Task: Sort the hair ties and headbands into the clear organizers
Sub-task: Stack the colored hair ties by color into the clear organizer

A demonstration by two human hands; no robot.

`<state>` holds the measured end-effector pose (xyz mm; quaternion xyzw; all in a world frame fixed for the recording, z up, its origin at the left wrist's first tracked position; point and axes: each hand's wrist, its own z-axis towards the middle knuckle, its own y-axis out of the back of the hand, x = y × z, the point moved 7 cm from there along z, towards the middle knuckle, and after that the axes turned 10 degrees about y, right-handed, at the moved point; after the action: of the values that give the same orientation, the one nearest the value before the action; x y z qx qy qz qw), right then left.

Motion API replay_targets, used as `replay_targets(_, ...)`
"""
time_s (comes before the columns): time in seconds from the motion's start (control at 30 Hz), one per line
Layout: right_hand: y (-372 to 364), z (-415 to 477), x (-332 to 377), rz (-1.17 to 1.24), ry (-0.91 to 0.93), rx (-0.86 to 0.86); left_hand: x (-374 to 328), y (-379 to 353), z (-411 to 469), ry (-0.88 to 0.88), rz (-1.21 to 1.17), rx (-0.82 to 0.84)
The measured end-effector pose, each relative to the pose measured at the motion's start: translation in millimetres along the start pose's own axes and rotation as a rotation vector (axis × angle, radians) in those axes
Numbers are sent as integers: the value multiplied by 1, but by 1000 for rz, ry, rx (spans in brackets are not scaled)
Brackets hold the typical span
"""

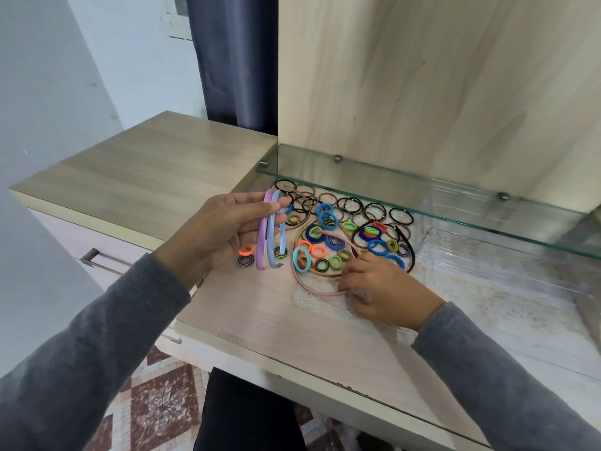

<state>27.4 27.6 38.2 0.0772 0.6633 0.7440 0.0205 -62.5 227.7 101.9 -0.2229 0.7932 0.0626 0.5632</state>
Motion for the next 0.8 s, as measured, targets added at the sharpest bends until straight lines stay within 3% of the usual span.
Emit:
replay_targets(0.23,11,2,-1,47,-17,-48,3,0,-3,11,15,5)
replay_targets(0.47,48,2,-12,226,-155,-327,2,-1,-4,13,22,9)
replay_targets(0.67,73,1,-23,590,-422,-527,7,-15,-2,22,30,27)
replay_targets(0.8,93,5,-15,848,-418,-601,6,-23,-1,23,17,45)
